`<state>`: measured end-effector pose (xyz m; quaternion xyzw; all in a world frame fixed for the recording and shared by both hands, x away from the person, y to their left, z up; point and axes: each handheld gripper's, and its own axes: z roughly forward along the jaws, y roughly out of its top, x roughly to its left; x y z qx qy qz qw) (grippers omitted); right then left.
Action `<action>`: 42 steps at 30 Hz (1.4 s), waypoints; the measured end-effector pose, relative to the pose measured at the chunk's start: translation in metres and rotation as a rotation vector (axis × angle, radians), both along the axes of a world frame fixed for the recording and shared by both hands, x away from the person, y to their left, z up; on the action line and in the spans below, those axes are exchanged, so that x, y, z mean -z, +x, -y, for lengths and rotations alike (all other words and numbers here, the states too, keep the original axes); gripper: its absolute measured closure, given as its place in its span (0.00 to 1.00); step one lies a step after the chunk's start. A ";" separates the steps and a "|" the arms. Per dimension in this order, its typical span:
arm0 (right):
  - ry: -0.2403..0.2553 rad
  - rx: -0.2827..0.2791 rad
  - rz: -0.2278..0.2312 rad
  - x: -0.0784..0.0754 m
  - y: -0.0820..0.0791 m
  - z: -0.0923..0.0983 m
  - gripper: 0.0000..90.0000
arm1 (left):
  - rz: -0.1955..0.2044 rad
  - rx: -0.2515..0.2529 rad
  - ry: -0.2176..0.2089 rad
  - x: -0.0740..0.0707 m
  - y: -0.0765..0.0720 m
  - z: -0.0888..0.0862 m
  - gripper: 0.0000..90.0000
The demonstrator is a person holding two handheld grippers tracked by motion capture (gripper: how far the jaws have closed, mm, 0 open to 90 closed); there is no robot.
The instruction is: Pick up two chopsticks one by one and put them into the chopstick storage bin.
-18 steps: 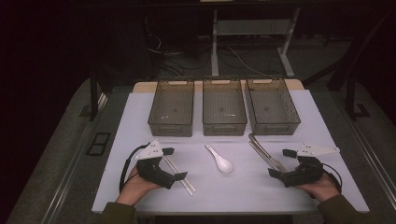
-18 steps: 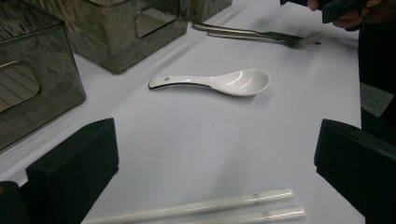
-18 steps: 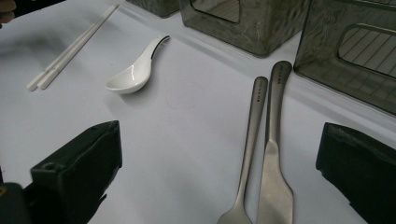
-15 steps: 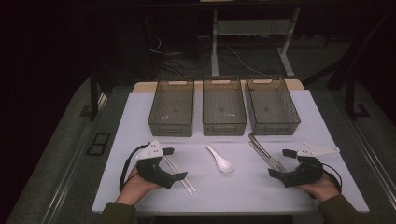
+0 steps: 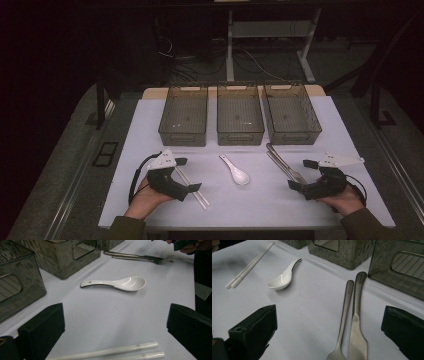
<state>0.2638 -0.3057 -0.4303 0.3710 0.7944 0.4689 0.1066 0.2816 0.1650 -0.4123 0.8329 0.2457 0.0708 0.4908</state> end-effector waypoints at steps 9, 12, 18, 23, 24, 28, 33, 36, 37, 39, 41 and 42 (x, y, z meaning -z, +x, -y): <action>-0.014 -0.003 0.006 -0.001 0.000 -0.003 0.00 | 0.000 -0.008 0.008 -0.003 -0.002 -0.002 0.24; -0.014 0.001 0.001 -0.001 0.000 -0.003 0.00 | 0.008 -0.020 0.028 -0.004 0.000 -0.004 0.38; -0.015 0.004 -0.002 0.000 0.000 -0.002 0.00 | 0.026 -0.069 0.061 -0.007 0.014 -0.014 0.59; -0.016 0.007 -0.003 0.000 0.000 -0.002 0.00 | 0.019 -0.111 0.103 -0.007 0.028 -0.025 0.74; -0.016 0.007 -0.003 0.000 0.000 -0.002 0.00 | 0.017 -0.120 0.106 -0.007 0.031 -0.027 0.77; -0.020 0.008 -0.004 0.000 0.000 -0.002 0.00 | 0.010 -0.156 0.129 -0.007 0.043 -0.036 0.91; -0.020 0.012 -0.007 0.000 0.001 -0.002 0.00 | -0.010 -0.189 0.151 -0.005 0.058 -0.044 0.99; -0.020 0.012 -0.007 0.000 0.001 -0.002 0.00 | -0.011 -0.209 0.179 -0.002 0.066 -0.048 0.99; -0.019 0.012 -0.007 0.000 0.001 -0.001 0.00 | -0.012 -0.215 0.194 -0.001 0.069 -0.050 0.99; -0.019 0.012 -0.008 0.000 0.001 -0.001 0.00 | -0.013 -0.229 0.223 0.002 0.075 -0.052 0.99; -0.020 0.014 -0.008 0.001 0.001 -0.001 0.00 | -0.023 -0.236 0.241 0.006 0.081 -0.054 0.99; -0.020 0.014 -0.007 0.001 0.001 -0.001 0.00 | -0.026 -0.242 0.254 0.008 0.084 -0.056 0.99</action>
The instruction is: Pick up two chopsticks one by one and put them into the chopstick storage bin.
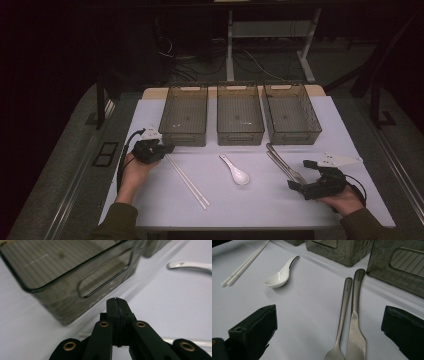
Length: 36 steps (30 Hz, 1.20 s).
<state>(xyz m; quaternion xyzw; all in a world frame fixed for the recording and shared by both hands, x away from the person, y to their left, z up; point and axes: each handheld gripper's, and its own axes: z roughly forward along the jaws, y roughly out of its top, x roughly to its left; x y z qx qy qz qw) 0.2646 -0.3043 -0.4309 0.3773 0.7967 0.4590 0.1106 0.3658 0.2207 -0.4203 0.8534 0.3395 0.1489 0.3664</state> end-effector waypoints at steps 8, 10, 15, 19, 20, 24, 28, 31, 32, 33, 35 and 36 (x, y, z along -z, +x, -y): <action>0.000 0.003 -0.003 0.000 0.000 0.000 0.00 | -0.031 -0.028 0.054 0.014 0.015 -0.006 0.99; -0.001 0.002 -0.002 0.000 0.000 0.000 0.00 | -0.027 -0.036 0.065 0.015 0.017 -0.005 0.99; 0.001 0.003 -0.003 0.000 0.000 0.001 0.00 | -0.039 -0.037 0.089 0.019 0.020 -0.005 0.99; 0.001 0.003 -0.003 0.000 0.000 0.001 0.00 | -0.041 -0.037 0.109 0.020 0.021 -0.005 0.99; 0.001 0.003 -0.004 0.000 0.000 0.001 0.00 | -0.040 -0.036 0.112 0.020 0.021 -0.005 0.99; 0.001 0.004 -0.003 0.000 0.000 0.001 0.00 | -0.038 -0.034 0.118 0.020 0.021 -0.006 0.99; 0.000 0.004 -0.003 0.000 0.000 0.001 0.00 | -0.041 -0.035 0.126 0.019 0.020 -0.006 0.99; 0.003 0.007 0.000 0.000 0.000 0.002 0.00 | -0.041 -0.036 0.133 0.019 0.019 -0.007 0.99; 0.003 0.007 -0.001 0.000 0.000 0.002 0.00 | -0.043 -0.035 0.139 0.019 0.019 -0.007 0.99; 0.003 0.008 -0.002 0.000 0.000 0.002 0.00 | -0.044 -0.035 0.142 0.018 0.019 -0.007 0.99; 0.002 0.008 -0.002 0.000 0.000 0.002 0.00 | -0.044 -0.034 0.154 0.018 0.018 -0.008 0.99; 0.002 0.008 -0.002 0.000 0.000 0.002 0.00 | -0.045 -0.034 0.157 0.017 0.018 -0.008 0.99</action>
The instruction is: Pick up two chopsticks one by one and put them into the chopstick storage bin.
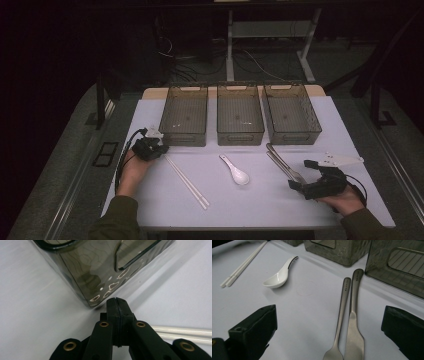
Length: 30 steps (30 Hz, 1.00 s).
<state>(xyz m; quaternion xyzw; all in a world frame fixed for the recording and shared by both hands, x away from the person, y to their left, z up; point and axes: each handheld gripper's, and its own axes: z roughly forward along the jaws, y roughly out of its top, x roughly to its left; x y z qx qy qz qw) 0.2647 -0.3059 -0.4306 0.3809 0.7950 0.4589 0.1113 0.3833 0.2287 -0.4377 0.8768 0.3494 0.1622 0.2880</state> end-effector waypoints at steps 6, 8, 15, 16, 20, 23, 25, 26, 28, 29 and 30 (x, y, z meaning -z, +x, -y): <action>0.000 0.001 -0.001 0.000 0.000 0.000 0.00 | -0.005 -0.003 0.016 -0.001 -0.004 -0.005 0.99; 0.001 0.002 0.000 0.000 0.000 0.000 0.00 | -0.012 -0.006 0.021 -0.002 -0.006 -0.008 0.99; 0.002 0.004 -0.005 0.000 -0.001 0.000 0.00 | -0.025 -0.015 0.030 -0.004 -0.014 -0.015 0.99; 0.002 0.005 -0.005 0.000 -0.001 0.000 0.00 | -0.023 -0.018 0.025 -0.003 -0.015 -0.015 0.99; 0.001 0.004 -0.003 0.000 -0.001 0.001 0.00 | -0.024 -0.019 0.032 -0.004 -0.019 -0.018 0.99; 0.001 0.004 -0.003 -0.001 -0.001 0.001 0.00 | -0.018 -0.010 0.026 -0.008 -0.022 -0.019 0.99; 0.000 0.003 -0.001 -0.001 -0.001 0.001 0.00 | -0.006 0.005 0.010 -0.014 -0.027 -0.016 0.99; 0.001 0.003 0.000 -0.001 0.000 0.001 0.00 | -0.002 0.018 -0.007 -0.017 -0.031 -0.013 0.99; 0.001 0.005 -0.003 -0.001 -0.001 0.001 0.00 | 0.000 0.043 -0.024 -0.022 -0.037 -0.008 0.99; 0.001 0.005 -0.003 -0.001 0.000 0.001 0.00 | 0.001 0.055 -0.036 -0.025 -0.041 -0.005 0.99; 0.001 0.005 -0.003 -0.001 0.000 0.001 0.00 | 0.001 0.072 -0.046 -0.026 -0.045 -0.002 0.99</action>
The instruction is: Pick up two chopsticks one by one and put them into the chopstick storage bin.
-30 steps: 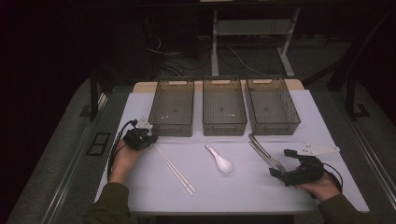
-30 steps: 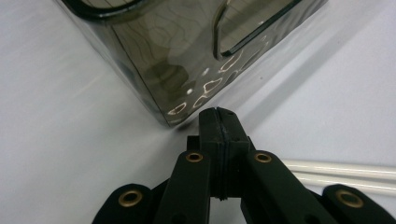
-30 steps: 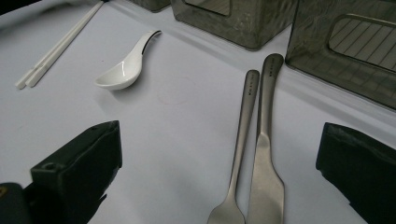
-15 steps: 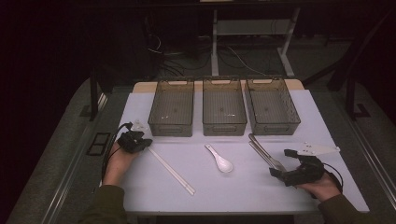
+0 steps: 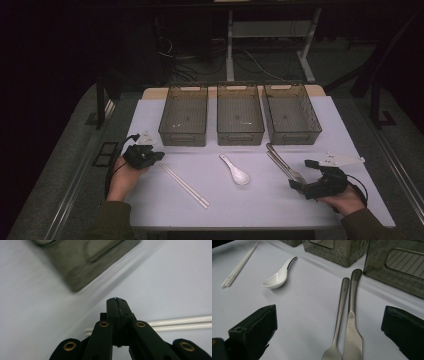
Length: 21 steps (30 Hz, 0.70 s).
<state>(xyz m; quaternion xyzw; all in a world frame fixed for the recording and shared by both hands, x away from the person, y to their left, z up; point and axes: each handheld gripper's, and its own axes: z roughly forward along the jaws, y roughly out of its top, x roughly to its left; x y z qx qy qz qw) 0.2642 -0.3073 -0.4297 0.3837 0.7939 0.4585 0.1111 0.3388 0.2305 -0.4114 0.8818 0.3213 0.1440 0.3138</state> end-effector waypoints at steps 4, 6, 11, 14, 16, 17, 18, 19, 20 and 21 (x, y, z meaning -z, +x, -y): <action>0.002 0.000 0.002 0.000 0.000 0.000 0.00 | -0.019 0.061 -0.037 -0.003 -0.019 0.013 0.99; 0.001 0.000 0.002 0.000 -0.001 0.000 0.00 | -0.037 0.103 -0.056 -0.002 -0.030 0.020 0.99; 0.002 0.004 0.001 0.000 -0.001 0.000 0.00 | -0.066 0.208 -0.079 0.002 -0.058 0.038 0.99; -0.002 -0.001 0.003 0.000 -0.001 -0.001 0.00 | -0.080 0.255 -0.099 0.005 -0.073 0.049 0.99; -0.004 0.000 0.002 0.000 -0.001 -0.001 0.00 | -0.086 0.290 -0.094 0.006 -0.080 0.056 0.99; -0.004 0.000 0.002 0.000 -0.001 -0.001 0.00 | -0.092 0.305 -0.101 0.008 -0.082 0.060 0.99; -0.004 0.000 0.003 0.000 -0.001 -0.001 0.00 | -0.102 0.320 -0.109 0.009 -0.085 0.065 0.99; -0.003 0.000 0.004 0.000 -0.001 -0.001 0.00 | -0.108 0.337 -0.107 0.011 -0.087 0.069 0.99; -0.003 0.001 0.004 0.000 -0.001 -0.001 0.00 | -0.116 0.356 -0.097 0.012 -0.089 0.074 0.99; -0.001 0.002 0.005 0.000 -0.001 -0.001 0.00 | -0.119 0.369 -0.087 0.014 -0.091 0.078 0.99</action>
